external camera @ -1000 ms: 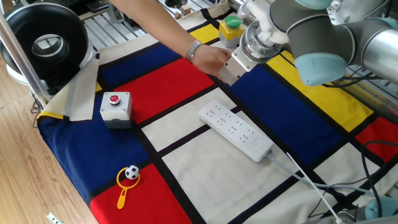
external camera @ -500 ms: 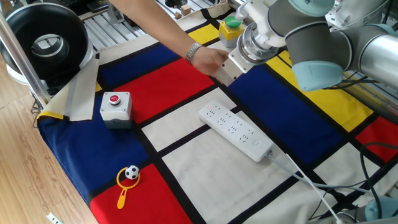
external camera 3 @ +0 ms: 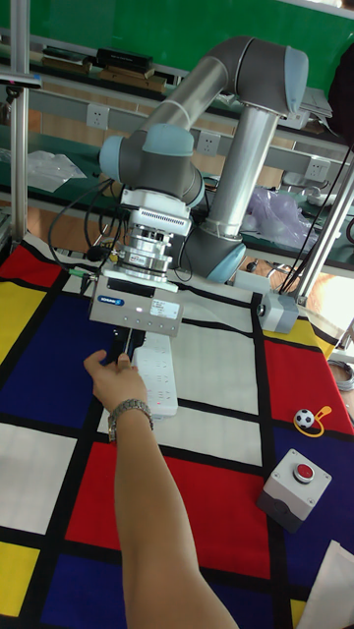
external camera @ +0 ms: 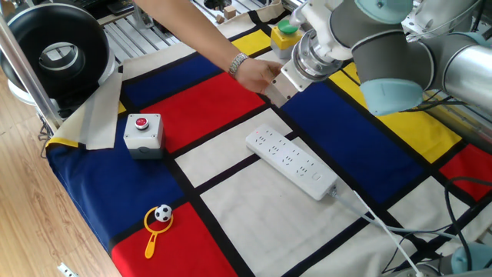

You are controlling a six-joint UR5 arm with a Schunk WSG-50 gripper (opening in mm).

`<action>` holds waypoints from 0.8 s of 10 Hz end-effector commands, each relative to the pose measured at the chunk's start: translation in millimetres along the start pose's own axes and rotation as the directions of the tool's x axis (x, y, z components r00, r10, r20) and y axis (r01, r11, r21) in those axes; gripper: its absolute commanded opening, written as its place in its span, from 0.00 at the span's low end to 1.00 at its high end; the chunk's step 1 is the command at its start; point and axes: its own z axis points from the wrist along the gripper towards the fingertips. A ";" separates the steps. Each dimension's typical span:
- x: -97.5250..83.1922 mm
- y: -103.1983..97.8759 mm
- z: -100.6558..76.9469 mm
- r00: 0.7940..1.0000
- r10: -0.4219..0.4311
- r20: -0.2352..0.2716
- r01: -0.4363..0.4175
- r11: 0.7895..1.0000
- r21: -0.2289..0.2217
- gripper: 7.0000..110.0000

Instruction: Turn off the power strip by pressing the button

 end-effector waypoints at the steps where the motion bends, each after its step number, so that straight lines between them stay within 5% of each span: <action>1: -1.7 -0.6 0.1 1.000 0.009 0.006 -0.009 1.000 -0.001 0.00; 8: -1.1 0.7 3.0 1.000 0.013 0.002 -0.013 1.000 -0.003 0.00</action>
